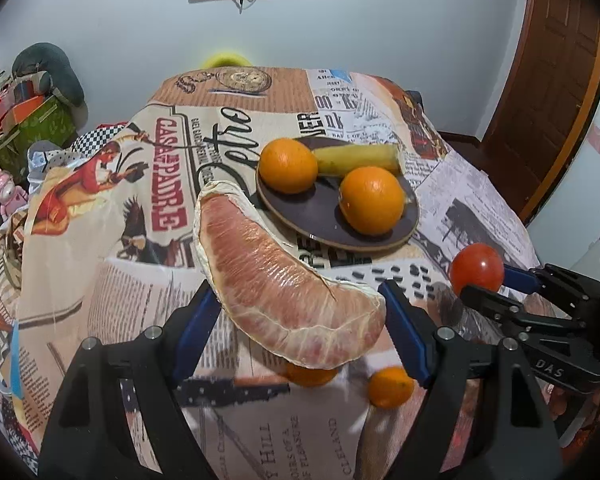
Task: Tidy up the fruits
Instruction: 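Carry the pomelo segment and red tomato toward the grey plate with both tools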
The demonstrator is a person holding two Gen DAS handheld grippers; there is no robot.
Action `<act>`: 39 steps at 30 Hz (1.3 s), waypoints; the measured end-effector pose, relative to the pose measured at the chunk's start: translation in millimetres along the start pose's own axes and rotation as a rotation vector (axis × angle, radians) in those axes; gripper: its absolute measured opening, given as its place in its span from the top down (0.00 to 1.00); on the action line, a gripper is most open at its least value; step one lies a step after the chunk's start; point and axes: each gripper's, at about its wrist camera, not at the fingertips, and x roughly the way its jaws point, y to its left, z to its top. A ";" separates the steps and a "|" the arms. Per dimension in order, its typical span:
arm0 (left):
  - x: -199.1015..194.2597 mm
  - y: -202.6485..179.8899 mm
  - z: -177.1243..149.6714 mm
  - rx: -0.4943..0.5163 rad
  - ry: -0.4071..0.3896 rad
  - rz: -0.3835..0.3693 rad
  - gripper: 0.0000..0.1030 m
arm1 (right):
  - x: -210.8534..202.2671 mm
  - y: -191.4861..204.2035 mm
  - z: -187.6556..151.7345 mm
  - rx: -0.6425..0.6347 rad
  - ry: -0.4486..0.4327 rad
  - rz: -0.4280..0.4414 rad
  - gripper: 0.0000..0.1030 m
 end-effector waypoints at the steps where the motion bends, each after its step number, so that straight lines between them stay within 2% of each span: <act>1: 1.6 -0.6 3.2 0.002 -0.004 -0.001 0.22 | -1.3 -1.3 3.0 0.002 -0.009 0.000 0.59; 13: 20.2 -6.5 27.9 0.022 -0.020 -0.013 0.22 | 1.2 -11.8 24.2 0.007 -0.059 -0.002 0.59; 23: 44.9 -8.4 64.8 0.032 -0.046 -0.017 0.22 | 4.0 -16.1 50.5 0.001 -0.121 0.005 0.59; 32: 86.4 -2.9 83.4 -0.003 0.014 -0.055 0.22 | 13.9 -17.6 69.9 -0.009 -0.148 0.007 0.59; 35: 98.0 -1.0 85.7 -0.015 0.041 -0.068 0.19 | 17.4 -17.7 73.0 -0.011 -0.151 0.009 0.59; 37: 100.2 1.5 86.5 -0.028 0.034 -0.080 0.09 | 19.8 -17.6 73.7 -0.012 -0.148 0.008 0.59; 39: 102.6 1.9 88.2 -0.023 0.032 -0.074 0.08 | 22.0 -17.8 74.2 -0.011 -0.145 0.008 0.59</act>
